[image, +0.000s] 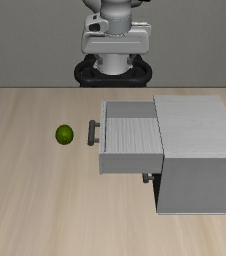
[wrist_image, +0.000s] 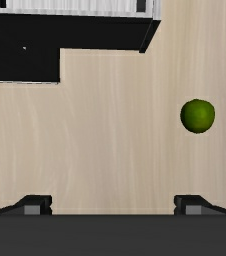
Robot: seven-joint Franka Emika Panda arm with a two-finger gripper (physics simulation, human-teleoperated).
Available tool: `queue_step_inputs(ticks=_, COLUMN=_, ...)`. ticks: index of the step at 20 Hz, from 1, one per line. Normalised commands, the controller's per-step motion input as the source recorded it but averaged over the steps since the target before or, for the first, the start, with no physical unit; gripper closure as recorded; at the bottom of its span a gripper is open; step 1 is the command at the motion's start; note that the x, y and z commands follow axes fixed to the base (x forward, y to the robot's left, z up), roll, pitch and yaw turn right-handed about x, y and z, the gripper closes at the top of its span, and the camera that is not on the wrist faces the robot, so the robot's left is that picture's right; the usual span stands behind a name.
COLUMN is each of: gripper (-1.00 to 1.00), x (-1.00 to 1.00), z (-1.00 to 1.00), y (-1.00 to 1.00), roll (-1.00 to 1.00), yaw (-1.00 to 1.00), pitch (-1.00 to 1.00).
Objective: Pick up the lime and place it in the top layer of the cabinet
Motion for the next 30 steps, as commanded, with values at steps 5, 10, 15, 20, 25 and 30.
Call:
queue_step_inputs(ticks=5, gripper=-1.0, x=0.0, z=0.0, y=-1.0, roll=0.0, yaw=0.0, pitch=0.0)
queue_step_inputs(ticks=10, gripper=-1.0, x=0.0, z=0.0, y=-1.0, roll=0.0, yaw=0.0, pitch=0.0)
queue_step_inputs(ticks=15, gripper=-1.0, x=0.4, z=0.0, y=-0.6, roll=0.0, yaw=0.0, pitch=0.0)
queue_step_inputs(ticks=20, gripper=-1.0, x=0.6, z=-0.4, y=0.0, roll=0.0, yaw=0.0, pitch=0.0)
queue_step_inputs(ticks=25, gripper=-1.0, x=0.0, z=-1.0, y=0.0, roll=0.0, yaw=0.0, pitch=0.0)
queue_step_inputs(ticks=30, gripper=-1.0, x=0.0, z=-1.0, y=0.0, roll=0.0, yaw=0.0, pitch=0.0)
